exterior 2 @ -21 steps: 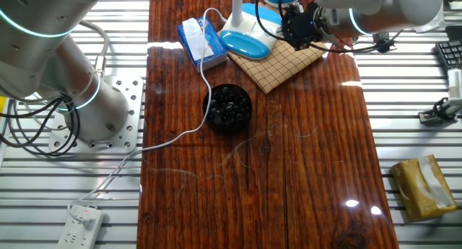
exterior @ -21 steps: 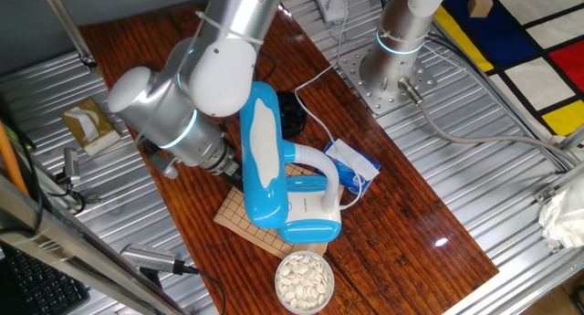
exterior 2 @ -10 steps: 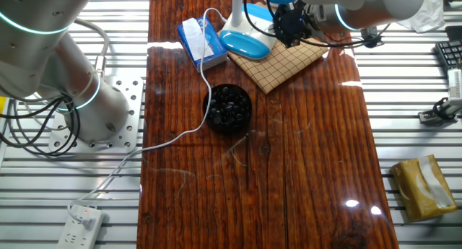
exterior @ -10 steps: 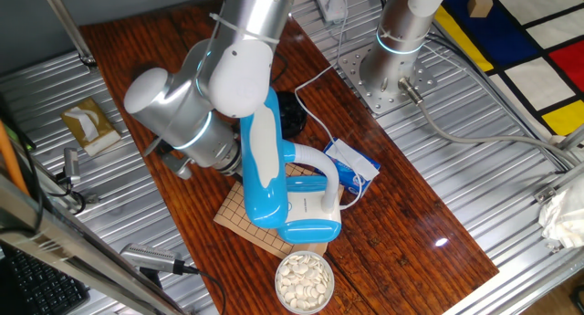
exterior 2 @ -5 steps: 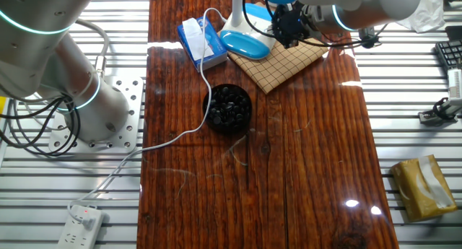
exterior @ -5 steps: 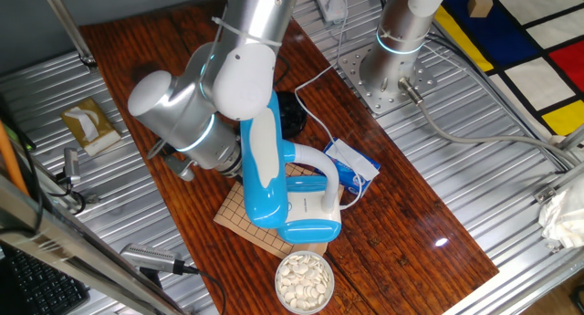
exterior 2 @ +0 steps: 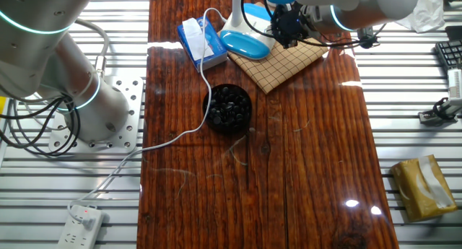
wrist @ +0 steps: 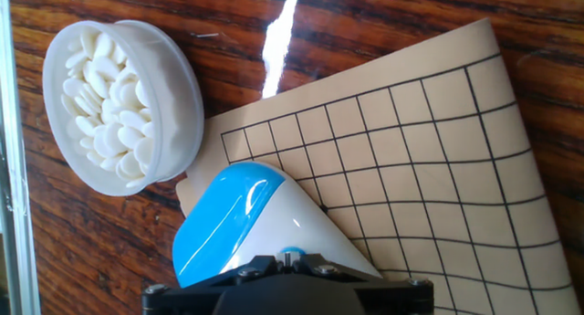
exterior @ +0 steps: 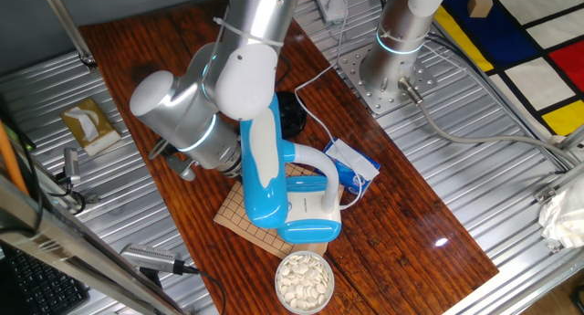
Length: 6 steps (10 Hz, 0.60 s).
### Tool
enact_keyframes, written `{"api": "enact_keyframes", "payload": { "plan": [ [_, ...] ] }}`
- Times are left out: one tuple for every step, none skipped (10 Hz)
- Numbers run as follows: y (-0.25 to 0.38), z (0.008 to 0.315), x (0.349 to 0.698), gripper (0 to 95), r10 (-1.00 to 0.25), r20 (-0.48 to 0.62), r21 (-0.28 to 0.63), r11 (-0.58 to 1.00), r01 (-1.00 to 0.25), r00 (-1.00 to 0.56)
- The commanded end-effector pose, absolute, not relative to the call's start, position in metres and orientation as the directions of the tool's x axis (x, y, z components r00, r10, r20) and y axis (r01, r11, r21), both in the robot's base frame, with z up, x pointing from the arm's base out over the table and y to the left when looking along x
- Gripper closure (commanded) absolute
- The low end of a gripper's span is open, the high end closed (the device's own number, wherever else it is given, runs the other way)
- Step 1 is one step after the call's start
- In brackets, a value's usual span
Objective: Turn on the desk lamp by pressing the button
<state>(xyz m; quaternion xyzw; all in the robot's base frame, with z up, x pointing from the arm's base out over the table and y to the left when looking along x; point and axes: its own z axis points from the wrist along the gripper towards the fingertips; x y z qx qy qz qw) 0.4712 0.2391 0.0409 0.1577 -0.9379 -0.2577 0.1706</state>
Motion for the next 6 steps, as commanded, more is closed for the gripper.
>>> {"api": "enact_keyframes", "payload": {
  "plan": [
    [0.239,0.039,0.471,95.0,-0.382,0.241,0.537,0.818,-0.205,-0.892],
    [0.239,0.039,0.471,95.0,-0.383,0.241,0.537,0.818,-0.206,-0.892],
    [0.239,0.039,0.471,95.0,-0.384,0.240,0.537,0.818,-0.207,-0.892],
    [0.239,0.043,0.472,95.0,-0.383,0.241,0.537,0.818,-0.206,-0.892],
    [0.238,0.047,0.473,95.0,-0.387,0.242,0.535,0.818,-0.210,-0.890],
    [0.236,0.054,0.475,95.0,-0.387,0.245,0.534,0.819,-0.210,-0.889]
  ]
}}
